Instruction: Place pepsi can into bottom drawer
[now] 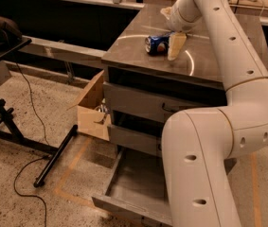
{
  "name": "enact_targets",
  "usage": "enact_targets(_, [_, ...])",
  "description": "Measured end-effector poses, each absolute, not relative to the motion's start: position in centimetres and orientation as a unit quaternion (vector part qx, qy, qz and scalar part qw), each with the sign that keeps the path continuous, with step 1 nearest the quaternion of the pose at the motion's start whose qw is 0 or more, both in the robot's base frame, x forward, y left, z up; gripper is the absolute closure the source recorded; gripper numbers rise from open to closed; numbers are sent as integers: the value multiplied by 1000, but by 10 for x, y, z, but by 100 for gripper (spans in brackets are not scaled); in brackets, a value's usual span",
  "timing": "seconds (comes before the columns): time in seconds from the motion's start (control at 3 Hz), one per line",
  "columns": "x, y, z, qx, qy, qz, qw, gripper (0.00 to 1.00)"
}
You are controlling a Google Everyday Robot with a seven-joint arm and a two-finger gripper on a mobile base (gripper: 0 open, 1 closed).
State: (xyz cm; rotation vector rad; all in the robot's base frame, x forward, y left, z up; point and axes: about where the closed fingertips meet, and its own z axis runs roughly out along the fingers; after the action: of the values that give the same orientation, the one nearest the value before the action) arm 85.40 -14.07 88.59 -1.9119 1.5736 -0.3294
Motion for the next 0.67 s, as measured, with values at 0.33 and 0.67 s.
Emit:
enact_targets(0.33, [859, -138, 882, -725, 599, -130, 314, 0])
enact_targets(0.67, [864, -138, 876, -724, 602, -134, 310, 0])
